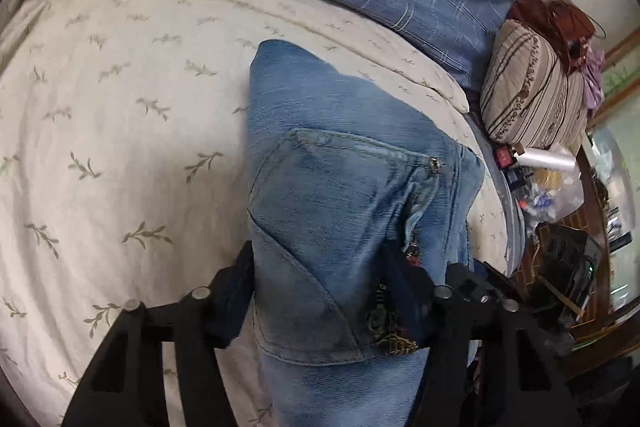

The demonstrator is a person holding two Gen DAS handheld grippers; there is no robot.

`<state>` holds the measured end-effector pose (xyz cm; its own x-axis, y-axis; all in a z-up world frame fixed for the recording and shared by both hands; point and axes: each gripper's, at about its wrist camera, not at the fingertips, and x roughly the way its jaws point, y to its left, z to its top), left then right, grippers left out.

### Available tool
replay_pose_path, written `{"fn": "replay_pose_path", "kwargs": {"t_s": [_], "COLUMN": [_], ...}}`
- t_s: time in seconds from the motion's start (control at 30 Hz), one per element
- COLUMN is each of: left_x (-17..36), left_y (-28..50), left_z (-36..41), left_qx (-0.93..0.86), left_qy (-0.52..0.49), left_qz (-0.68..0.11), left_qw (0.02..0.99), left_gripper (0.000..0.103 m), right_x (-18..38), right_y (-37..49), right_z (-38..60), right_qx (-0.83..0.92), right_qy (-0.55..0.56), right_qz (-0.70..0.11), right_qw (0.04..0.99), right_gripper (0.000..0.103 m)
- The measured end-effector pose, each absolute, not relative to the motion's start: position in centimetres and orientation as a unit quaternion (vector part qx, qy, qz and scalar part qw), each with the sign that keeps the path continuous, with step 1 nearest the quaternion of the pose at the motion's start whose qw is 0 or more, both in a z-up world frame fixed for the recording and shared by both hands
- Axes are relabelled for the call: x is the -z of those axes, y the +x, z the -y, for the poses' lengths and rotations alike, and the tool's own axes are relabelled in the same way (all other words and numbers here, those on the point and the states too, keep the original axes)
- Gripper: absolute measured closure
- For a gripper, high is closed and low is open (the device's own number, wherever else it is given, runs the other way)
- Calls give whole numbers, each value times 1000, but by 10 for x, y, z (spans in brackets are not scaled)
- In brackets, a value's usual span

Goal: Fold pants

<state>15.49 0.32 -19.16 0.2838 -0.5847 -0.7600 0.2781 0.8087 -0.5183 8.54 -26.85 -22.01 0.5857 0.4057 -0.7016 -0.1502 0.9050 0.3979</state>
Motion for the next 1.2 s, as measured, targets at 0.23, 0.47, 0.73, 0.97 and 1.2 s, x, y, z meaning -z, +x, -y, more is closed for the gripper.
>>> {"fn": "replay_pose_path", "kwargs": {"t_s": [0.23,0.47,0.73,0.97,1.2], "left_x": [173,145,133,172,142], "left_y": [150,147,168,190,171], "left_z": [6,17,31,21,24], "left_qx": [279,287,276,231,193], "left_qy": [-113,-72,-43,-64,0], "left_qz": [-513,-484,-461,-507,-477], "left_qw": [804,823,842,828,857], "left_gripper": [57,59,59,54,32], "right_x": [211,195,183,203,207], "right_y": [79,73,93,132,127], "right_z": [251,243,242,249,259], "right_qx": [-147,-144,-123,-114,-100], "right_qy": [82,58,42,56,106], "right_qz": [-400,-354,-323,-366,-382], "right_qw": [901,922,937,922,913], "right_gripper": [30,37,39,39,32]}}
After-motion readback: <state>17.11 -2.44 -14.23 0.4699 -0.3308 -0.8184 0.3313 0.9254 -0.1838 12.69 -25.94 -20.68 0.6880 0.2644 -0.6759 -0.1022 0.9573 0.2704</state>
